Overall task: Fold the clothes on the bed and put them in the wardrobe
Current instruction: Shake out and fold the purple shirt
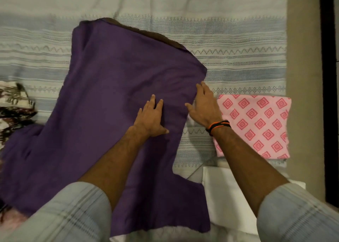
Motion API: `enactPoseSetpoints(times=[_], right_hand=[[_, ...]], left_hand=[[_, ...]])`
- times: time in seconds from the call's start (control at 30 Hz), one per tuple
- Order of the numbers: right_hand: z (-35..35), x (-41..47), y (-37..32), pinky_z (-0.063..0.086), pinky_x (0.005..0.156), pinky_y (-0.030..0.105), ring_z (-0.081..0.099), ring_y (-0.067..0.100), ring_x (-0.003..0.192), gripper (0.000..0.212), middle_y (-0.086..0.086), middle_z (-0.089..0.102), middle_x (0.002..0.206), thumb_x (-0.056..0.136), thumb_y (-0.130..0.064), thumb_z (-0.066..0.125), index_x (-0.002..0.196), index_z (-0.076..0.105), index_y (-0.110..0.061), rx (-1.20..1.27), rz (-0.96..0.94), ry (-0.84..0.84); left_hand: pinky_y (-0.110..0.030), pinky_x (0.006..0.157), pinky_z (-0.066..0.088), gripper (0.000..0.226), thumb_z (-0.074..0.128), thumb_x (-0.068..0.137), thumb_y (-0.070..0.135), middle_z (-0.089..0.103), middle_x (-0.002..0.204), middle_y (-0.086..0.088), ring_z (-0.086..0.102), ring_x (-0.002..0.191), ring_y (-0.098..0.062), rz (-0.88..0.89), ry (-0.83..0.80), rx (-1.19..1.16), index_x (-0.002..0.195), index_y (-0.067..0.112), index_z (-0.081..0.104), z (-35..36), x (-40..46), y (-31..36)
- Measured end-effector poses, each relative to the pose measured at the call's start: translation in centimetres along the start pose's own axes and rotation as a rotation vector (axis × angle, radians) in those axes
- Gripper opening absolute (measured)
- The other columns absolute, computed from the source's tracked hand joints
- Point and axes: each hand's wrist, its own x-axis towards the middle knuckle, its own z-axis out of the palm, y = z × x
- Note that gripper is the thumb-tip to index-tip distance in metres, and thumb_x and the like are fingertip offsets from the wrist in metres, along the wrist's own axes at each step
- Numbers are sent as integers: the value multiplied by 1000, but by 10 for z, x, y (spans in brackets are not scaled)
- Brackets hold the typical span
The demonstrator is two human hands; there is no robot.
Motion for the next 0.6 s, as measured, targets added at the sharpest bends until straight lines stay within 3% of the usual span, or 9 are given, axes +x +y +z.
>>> enactPoseSetpoints(times=[0.2, 0.47, 0.6], right_hand=[[-22, -81, -26, 37, 109, 38, 41, 30, 133, 71, 16, 41, 146, 87, -28, 69, 143, 36, -2, 227, 1, -10], [-34, -180, -67, 45, 98, 40, 55, 30, 117, 59, 15, 47, 135, 86, -25, 71, 136, 45, -8, 316, -66, -33], [-36, -218, -88, 48, 97, 43, 57, 28, 113, 57, 14, 50, 132, 85, -23, 72, 133, 47, -8, 340, -88, -27]], left_hand=[[-44, 118, 27, 117, 81, 73, 48, -5, 164, -12, 13, 150, -30, -6, 64, -159, 156, 12, 7, -1, -83, 12], [-37, 120, 21, 107, 76, 80, 46, 11, 162, -15, 12, 150, -27, -69, 167, -297, 155, 5, 12, 15, -196, 9], [-39, 115, 32, 99, 79, 75, 48, 35, 152, -16, 33, 141, -31, -89, 223, -348, 149, 3, 30, 20, -245, -4]])
